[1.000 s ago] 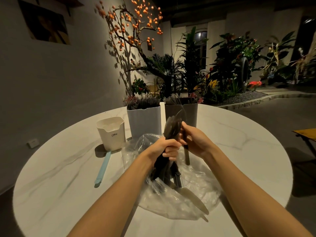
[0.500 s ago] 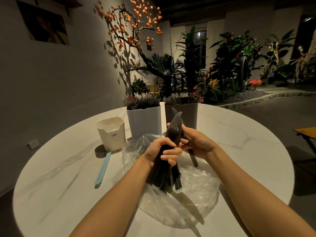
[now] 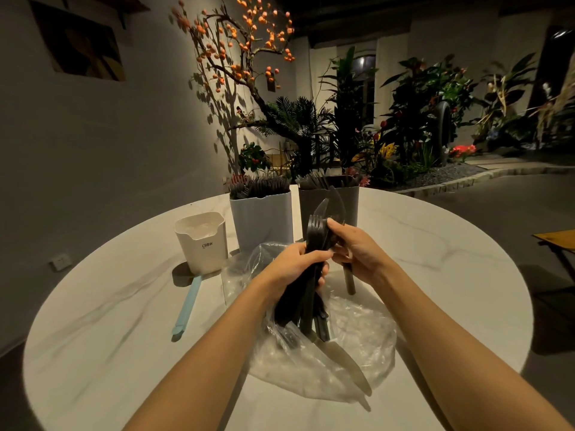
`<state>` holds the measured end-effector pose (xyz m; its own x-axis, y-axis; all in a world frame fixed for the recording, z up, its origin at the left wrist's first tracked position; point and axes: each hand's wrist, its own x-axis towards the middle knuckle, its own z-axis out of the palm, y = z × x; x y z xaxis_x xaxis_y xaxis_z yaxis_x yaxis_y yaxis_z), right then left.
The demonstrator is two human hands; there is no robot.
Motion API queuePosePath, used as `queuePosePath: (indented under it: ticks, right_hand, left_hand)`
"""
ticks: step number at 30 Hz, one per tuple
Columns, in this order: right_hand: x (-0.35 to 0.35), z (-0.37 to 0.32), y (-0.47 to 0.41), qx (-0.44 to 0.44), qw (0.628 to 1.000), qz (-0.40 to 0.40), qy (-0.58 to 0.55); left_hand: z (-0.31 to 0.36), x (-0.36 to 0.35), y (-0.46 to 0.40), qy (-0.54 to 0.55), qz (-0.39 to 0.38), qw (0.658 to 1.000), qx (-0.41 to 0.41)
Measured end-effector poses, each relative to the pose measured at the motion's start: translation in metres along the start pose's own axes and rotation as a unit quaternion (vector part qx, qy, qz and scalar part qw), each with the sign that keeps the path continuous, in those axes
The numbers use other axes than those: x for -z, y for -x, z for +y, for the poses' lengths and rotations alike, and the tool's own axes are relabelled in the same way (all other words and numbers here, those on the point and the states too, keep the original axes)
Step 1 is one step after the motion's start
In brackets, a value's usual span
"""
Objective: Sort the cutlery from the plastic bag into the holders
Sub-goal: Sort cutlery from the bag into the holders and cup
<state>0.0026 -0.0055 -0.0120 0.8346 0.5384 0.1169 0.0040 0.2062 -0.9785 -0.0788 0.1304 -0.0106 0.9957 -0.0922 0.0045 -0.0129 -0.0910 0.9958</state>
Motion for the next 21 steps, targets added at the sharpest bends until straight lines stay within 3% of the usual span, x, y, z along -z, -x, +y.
queuePosePath:
  ticks: [6, 15, 21]
  right_hand:
    - [0.003, -0.001, -0.003, 0.016, 0.997, 0.069, -0.031]
    - [0.01, -0.007, 0.0, -0.04, 0.998, -0.006, 0.053]
    - [0.005, -0.009, 0.002, 0.006, 0.996, 0.057, 0.062]
  left_hand:
    - [0.001, -0.001, 0.002, -0.046, -0.038, 0.998, 0.013]
    - [-0.002, 0.002, 0.0, -0.038, -0.069, 0.997, 0.02]
    - [0.002, -0.003, 0.002, -0.041, -0.041, 0.998, -0.001]
